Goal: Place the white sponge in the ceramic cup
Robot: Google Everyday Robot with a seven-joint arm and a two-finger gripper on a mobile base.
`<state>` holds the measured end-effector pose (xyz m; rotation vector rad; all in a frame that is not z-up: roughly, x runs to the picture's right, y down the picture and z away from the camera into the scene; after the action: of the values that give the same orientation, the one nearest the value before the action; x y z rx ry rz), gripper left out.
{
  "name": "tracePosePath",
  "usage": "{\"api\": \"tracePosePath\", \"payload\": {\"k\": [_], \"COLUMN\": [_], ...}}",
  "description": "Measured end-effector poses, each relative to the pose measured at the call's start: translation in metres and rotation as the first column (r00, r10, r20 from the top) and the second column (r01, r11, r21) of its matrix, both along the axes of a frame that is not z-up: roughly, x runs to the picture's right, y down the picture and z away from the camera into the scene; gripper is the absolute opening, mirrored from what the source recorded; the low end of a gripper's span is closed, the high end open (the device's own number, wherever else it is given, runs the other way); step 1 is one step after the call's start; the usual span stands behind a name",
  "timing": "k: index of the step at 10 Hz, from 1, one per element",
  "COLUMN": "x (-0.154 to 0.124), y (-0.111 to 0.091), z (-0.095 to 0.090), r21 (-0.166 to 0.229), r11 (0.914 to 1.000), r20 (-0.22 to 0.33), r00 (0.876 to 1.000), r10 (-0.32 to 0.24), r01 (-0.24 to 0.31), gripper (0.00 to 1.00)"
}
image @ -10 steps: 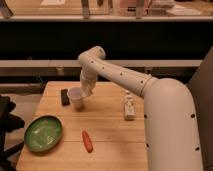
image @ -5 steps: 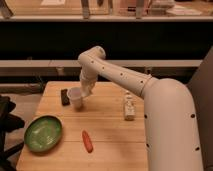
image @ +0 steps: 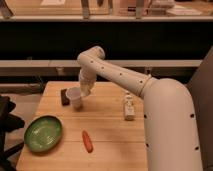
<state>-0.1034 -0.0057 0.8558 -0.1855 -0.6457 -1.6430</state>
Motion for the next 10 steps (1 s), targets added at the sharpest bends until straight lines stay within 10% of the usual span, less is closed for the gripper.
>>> {"api": "tracePosePath", "payload": {"k": [10], "x": [-0.0089], "y": [-0.0016], "z": [-0.0003], "r21": [0.012], "r11": [0.9998], "r20": [0.042], "r00": [0.999], "r10": [-0.017], "r01": [0.017], "gripper": [0.04]}}
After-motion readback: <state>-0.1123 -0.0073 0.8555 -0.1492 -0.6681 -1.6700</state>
